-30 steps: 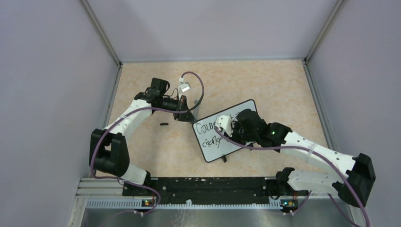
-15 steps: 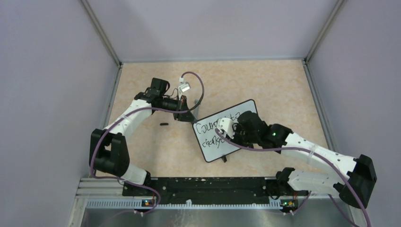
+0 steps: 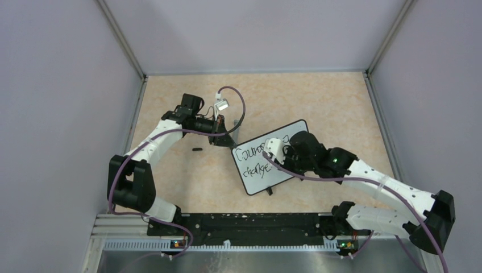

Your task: Write a sentence on the whiteboard

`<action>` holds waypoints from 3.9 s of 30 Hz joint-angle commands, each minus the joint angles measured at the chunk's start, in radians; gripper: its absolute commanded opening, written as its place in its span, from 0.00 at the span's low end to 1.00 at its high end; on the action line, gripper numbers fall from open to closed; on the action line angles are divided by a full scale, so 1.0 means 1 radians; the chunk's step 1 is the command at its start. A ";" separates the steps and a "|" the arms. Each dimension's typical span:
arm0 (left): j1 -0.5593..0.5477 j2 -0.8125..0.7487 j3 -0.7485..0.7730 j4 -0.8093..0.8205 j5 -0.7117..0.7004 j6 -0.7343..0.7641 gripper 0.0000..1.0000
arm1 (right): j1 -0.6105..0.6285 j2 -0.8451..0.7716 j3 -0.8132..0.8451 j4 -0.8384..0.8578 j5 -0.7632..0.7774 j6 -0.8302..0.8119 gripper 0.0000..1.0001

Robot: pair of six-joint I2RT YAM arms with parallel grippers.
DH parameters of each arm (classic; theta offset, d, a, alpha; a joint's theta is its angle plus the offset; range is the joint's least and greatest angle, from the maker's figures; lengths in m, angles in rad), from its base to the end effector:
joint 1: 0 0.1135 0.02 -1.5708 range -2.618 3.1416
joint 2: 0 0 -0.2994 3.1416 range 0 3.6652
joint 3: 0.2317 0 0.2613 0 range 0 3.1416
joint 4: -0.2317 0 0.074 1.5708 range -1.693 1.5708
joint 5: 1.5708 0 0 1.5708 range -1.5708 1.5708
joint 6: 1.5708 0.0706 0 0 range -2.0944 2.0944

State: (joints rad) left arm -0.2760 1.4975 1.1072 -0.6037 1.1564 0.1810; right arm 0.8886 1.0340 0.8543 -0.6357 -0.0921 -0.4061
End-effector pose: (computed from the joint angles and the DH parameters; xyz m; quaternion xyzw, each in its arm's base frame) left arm 0.2825 -0.1472 0.2850 0.3333 0.7468 -0.5347 0.2130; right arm 0.1379 0.1801 0.2793 -0.5735 0.7304 0.1296 0.3475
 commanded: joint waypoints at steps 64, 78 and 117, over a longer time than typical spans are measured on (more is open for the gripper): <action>-0.015 0.023 0.009 -0.003 -0.035 0.019 0.00 | -0.194 -0.084 0.044 -0.011 -0.165 0.023 0.00; -0.015 0.022 0.010 -0.003 -0.029 0.022 0.00 | -0.194 -0.047 0.029 0.114 -0.090 0.073 0.00; -0.015 0.023 0.014 -0.007 -0.023 0.026 0.00 | -0.193 -0.086 0.054 0.031 -0.030 0.041 0.00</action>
State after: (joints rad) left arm -0.2775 1.5036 1.1107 -0.6037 1.1633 0.1814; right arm 0.7040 0.9680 0.8562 -0.6556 -0.1539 -0.3813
